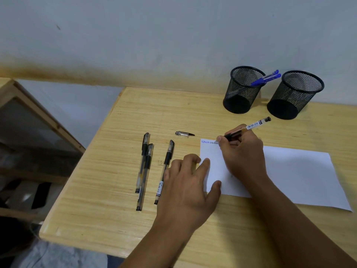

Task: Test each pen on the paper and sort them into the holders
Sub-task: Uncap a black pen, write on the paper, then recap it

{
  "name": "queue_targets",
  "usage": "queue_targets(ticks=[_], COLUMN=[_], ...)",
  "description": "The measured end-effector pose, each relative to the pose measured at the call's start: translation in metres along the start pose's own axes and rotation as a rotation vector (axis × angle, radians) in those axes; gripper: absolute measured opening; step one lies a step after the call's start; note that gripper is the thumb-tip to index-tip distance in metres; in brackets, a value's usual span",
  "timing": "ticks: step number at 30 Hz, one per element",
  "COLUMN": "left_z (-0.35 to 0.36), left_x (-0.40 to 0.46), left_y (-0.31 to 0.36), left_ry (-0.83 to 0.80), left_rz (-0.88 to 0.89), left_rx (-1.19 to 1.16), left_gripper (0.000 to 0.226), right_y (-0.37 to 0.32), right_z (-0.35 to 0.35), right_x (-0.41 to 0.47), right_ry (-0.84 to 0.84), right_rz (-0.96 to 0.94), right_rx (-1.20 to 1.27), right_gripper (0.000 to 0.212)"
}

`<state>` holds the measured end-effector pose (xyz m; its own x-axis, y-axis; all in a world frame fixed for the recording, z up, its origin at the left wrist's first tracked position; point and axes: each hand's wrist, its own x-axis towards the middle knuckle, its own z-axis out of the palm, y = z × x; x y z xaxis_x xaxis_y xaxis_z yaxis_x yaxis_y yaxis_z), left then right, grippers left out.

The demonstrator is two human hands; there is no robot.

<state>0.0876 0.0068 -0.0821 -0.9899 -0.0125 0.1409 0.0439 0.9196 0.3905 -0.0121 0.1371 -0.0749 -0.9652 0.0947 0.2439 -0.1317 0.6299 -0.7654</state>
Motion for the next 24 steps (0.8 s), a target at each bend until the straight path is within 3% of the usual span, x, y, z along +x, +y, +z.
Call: queue_targets(ticks=[12,24], left_z=[0.001,0.001], left_x=[0.0,-0.003], left_y=[-0.001,0.003], left_ry=[-0.001,0.022], left_rz=[-0.004,-0.026], left_rx=[-0.006,0.009], left_gripper=[0.053,0.055], right_y=[0.001,0.003], right_z=[-0.003,-0.019], right_x=[-0.001,0.005], right_ry=[-0.002,-0.028], right_rz=[-0.012,0.328], right_rx=[0.021,0.591], right_gripper=[0.016,0.01])
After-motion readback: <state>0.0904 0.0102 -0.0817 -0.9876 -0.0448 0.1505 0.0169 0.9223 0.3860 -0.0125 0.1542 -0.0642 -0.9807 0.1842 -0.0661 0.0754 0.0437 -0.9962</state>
